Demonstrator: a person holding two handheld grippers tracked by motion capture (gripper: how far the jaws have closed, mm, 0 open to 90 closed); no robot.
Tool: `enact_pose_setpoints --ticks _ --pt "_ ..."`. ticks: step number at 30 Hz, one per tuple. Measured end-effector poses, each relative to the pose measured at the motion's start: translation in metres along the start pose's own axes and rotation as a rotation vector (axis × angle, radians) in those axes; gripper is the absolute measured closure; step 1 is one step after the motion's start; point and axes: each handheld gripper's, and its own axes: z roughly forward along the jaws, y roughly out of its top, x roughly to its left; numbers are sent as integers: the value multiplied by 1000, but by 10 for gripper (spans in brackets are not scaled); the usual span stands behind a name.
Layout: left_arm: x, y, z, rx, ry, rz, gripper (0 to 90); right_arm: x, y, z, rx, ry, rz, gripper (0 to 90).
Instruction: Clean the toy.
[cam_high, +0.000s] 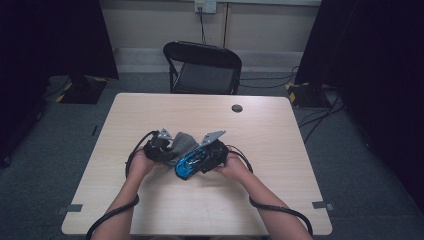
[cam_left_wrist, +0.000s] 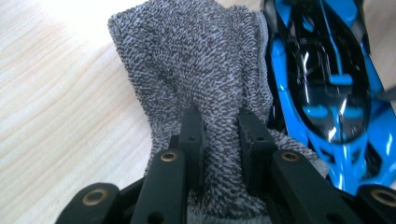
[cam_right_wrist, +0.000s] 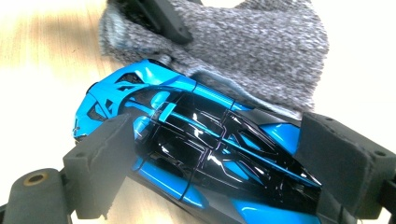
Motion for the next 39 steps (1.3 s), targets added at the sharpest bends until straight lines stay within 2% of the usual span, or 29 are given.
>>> enact_pose_setpoints --ticks 19,27,39 --pt "-3 -32 -24 -16 2 -23 738 0 0 0 -1 -1 -4 114" --pt "-6 -42 -34 -6 -3 -10 738 0 0 0 0 -1 -2 114" --pt "-4 -63 -58 8 20 -16 736 0 0 0 -1 -2 -3 114"
